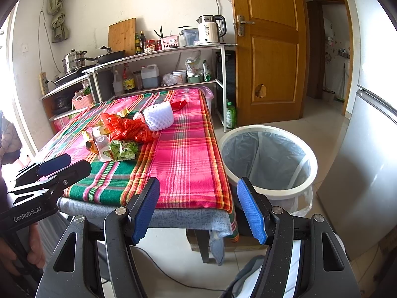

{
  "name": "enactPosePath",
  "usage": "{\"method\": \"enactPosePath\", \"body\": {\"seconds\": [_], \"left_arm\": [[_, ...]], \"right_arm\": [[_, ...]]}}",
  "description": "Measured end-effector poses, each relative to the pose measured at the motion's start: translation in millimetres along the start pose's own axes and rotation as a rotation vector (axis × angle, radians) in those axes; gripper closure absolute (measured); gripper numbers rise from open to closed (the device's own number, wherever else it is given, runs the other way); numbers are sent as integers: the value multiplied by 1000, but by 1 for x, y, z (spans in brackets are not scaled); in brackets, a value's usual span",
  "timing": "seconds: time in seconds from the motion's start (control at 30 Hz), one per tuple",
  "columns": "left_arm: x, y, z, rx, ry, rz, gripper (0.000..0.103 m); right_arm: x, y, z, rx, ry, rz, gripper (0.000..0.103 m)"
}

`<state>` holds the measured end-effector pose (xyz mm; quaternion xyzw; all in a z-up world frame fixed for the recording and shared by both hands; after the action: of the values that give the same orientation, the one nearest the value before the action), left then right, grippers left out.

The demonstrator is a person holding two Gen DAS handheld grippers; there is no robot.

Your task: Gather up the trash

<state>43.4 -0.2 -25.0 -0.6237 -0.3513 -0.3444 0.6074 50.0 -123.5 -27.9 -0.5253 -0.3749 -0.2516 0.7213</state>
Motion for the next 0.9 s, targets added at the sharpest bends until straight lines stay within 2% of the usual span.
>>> {"method": "enactPosePath", "body": {"seconds": [0.9], "left_arm": [[0, 4, -3, -3, -5, 7, 31]], "right_arm": [[-2, 2, -4, -3, 5, 7, 37]]}}
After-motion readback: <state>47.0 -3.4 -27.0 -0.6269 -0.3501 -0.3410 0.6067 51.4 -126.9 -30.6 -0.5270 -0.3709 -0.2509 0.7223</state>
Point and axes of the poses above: each gripper's, at about its wrist camera, not at the fingertips, and y roughly the way its jaws point, z to its left, x to its top, the point moved 6 cm from there along y, roughly the way its jaws point, and after that the axes turned 7 degrees about y, right-handed, at the moved point
